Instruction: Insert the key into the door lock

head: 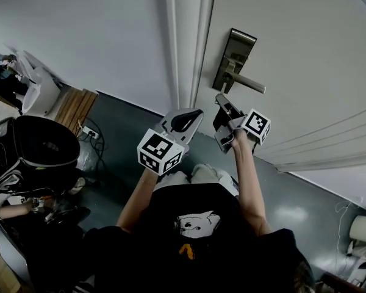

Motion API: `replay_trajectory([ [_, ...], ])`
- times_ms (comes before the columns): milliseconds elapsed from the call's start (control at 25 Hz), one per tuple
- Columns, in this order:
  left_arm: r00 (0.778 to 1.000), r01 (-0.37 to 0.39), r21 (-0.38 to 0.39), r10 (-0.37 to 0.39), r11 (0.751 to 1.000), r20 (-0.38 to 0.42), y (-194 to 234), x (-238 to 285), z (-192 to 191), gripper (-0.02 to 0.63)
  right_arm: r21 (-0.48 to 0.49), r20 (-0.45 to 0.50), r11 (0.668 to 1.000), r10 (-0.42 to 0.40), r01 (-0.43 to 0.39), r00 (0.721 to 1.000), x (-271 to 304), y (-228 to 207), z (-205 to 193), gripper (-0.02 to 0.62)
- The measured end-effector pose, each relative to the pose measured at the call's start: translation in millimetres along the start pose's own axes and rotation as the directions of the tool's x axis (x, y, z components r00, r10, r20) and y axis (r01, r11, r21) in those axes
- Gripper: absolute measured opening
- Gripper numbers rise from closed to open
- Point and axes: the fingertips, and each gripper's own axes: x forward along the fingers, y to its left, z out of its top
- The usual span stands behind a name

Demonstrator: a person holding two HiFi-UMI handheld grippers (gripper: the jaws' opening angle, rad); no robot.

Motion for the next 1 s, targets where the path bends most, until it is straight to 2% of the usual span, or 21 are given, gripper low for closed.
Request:
replay_trajectory([
  [240,1.000,0.022,0.003,-0.022,1.000,-0.022,0.1,10.6,-15.8,0.009,0.025,0.007,1.000,0.009,-0.009,1.000,10.3,-8.8,10.5,0.020],
  [400,0.999,0.032,0.008,-0.031,0.999,-0.022,0.0,17.8,-17.2,0.009,0.056,0.012,0.998,0.041,-0.042,0.999,15.7,-9.5,16.7,0.020],
  [720,0.999,0.031,0.006,-0.031,1.000,-0.027,2.4,27.1,-19.2,0.009,0.111,-0.016,0.992,0.058,-0.056,0.998,27.5,-13.3,20.9,0.020],
  [1000,0.999,0.027,0.011,-0.027,1.000,-0.038,2.6,26.7,-19.2,0.009,0.174,-0.010,0.978,0.116,-0.113,0.993,26.5,-6.7,22.8,0.020],
])
